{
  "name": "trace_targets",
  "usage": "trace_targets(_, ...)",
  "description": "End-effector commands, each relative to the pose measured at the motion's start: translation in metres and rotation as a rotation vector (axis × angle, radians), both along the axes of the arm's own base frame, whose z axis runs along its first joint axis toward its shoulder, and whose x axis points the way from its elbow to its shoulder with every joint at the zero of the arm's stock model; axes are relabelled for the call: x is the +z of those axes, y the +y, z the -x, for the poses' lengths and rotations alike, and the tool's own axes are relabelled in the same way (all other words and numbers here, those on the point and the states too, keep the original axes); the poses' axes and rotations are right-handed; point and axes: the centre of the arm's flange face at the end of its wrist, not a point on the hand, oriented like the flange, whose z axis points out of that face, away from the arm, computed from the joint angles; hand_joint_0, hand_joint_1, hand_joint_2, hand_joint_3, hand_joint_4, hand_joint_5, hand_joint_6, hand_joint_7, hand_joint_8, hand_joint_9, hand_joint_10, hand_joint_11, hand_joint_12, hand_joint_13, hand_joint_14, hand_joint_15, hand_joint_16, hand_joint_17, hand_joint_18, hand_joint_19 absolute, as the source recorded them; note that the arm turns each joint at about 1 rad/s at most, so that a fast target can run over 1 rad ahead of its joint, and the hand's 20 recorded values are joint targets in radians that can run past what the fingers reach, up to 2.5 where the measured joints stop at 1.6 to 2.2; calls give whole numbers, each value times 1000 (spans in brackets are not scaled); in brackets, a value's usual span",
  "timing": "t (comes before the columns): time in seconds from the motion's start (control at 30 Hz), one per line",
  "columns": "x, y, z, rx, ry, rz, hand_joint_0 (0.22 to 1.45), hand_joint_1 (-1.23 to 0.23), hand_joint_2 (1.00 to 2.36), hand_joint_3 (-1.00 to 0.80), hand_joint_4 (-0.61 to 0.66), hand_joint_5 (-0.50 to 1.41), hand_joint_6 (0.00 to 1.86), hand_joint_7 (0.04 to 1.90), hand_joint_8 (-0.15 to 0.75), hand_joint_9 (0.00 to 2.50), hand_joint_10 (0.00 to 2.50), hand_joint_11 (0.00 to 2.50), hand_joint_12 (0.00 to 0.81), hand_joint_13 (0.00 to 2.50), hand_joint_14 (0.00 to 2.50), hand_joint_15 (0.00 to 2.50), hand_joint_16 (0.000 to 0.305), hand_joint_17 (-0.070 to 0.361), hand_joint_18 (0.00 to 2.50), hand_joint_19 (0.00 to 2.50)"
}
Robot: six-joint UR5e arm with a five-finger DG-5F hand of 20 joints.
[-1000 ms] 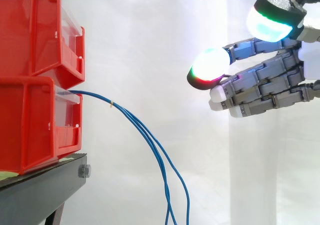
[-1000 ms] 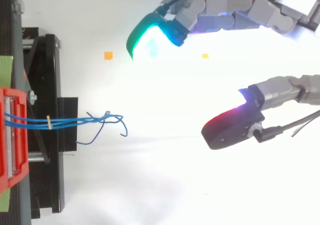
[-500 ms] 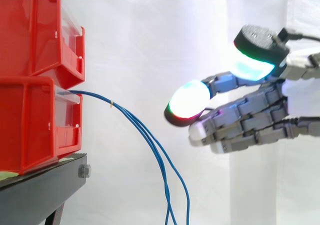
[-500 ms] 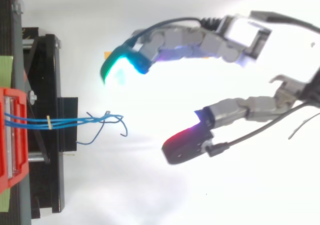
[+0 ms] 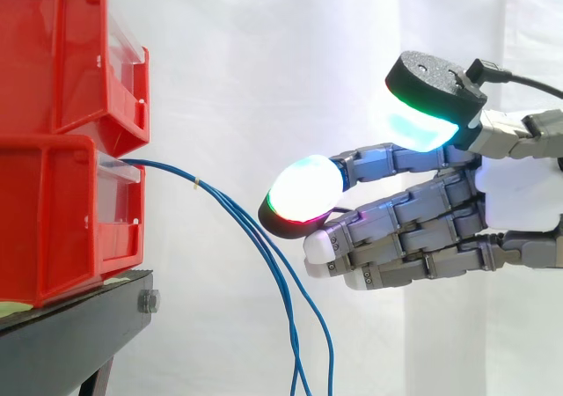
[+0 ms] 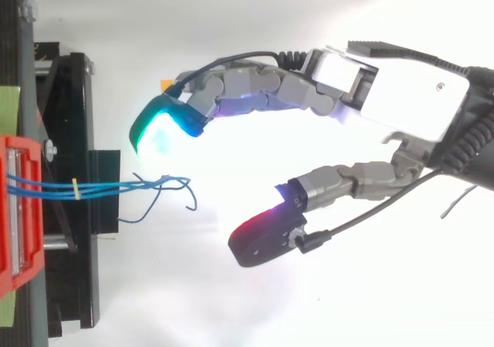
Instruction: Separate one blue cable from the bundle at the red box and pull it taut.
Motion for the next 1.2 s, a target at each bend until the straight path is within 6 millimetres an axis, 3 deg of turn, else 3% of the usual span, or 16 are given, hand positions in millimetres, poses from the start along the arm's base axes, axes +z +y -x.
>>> trace_targets(0.0,-14,-1,-4,-2,3,-4,459,-591,1000,-500,160,-212,503,809,290,501,15,436,304,206,3,102,37,82,15,42)
trace_targets(0.1,-30,-2,-12,10,-13,-39,458,-595,1000,-500,163,-210,503,812,289,502,14,425,309,202,4,109,37,84,0,38)
trace_targets(0.2,-31,4,-26,59,-63,-103,459,-595,1000,-500,165,-208,503,813,288,500,16,424,312,197,3,104,38,85,0,38)
trace_targets(0.63,-33,8,-38,109,-86,-149,441,-577,1000,-500,191,-191,503,847,299,540,16,472,359,179,4,126,55,125,0,76)
trace_targets(1.0,-35,-7,-38,117,-87,-168,446,-574,1000,-500,198,-185,503,846,304,562,18,480,364,204,4,122,56,125,8,96)
trace_targets(1.1,-64,-7,-46,122,-67,-187,446,-572,1000,-500,200,-185,503,848,307,566,16,483,364,208,5,126,56,125,10,95)
trace_targets(1.17,-65,-7,-51,132,-80,-205,447,-573,1000,-500,201,-184,503,848,308,568,16,489,363,213,4,131,55,124,15,93)
